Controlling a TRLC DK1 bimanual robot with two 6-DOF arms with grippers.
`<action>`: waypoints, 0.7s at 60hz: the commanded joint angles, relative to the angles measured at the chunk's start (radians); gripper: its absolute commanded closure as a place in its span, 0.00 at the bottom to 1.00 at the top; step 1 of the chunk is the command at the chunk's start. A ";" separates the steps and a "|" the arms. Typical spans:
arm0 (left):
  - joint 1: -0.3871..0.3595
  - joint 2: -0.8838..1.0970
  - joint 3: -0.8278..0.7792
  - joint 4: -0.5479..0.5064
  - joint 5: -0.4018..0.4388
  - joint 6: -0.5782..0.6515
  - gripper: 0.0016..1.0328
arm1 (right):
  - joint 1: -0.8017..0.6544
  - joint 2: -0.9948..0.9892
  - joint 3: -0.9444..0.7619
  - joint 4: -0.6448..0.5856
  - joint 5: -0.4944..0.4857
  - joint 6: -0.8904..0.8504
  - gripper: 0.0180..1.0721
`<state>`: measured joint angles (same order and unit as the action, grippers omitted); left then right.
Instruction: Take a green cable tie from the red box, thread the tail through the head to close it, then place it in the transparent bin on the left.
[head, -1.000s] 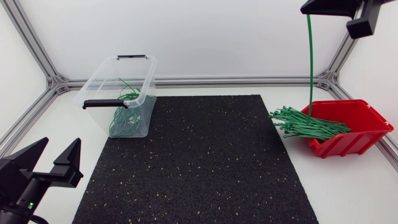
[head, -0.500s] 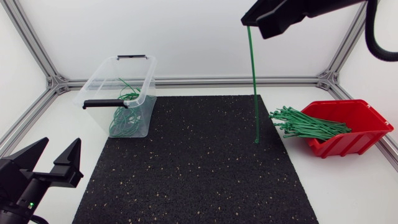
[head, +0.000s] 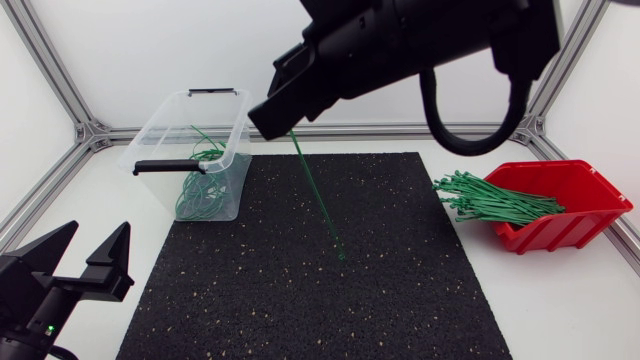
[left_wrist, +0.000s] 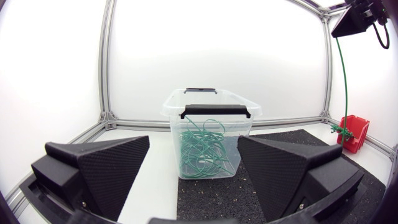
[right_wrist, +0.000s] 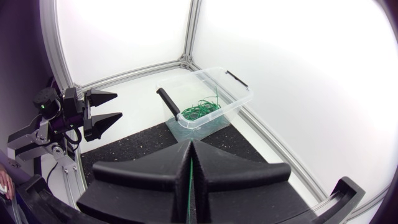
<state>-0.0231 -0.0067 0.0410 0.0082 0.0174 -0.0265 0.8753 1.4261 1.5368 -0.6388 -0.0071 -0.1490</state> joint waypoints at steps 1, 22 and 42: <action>-0.008 -0.001 -0.038 -0.033 -0.002 -0.015 0.04 | 0.005 0.048 -0.010 0.019 -0.010 0.095 0.95; -0.011 -0.001 -0.038 -0.034 -0.005 -0.015 0.04 | -0.056 0.131 -0.041 0.110 -0.137 0.424 0.95; -0.012 -0.001 -0.038 -0.034 -0.005 -0.015 0.04 | -0.119 0.143 -0.201 0.323 -0.183 0.690 0.95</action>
<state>-0.0280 -0.0067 0.0410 0.0082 0.0166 -0.0265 0.7723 1.5814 1.4136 -0.3759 -0.2035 0.4282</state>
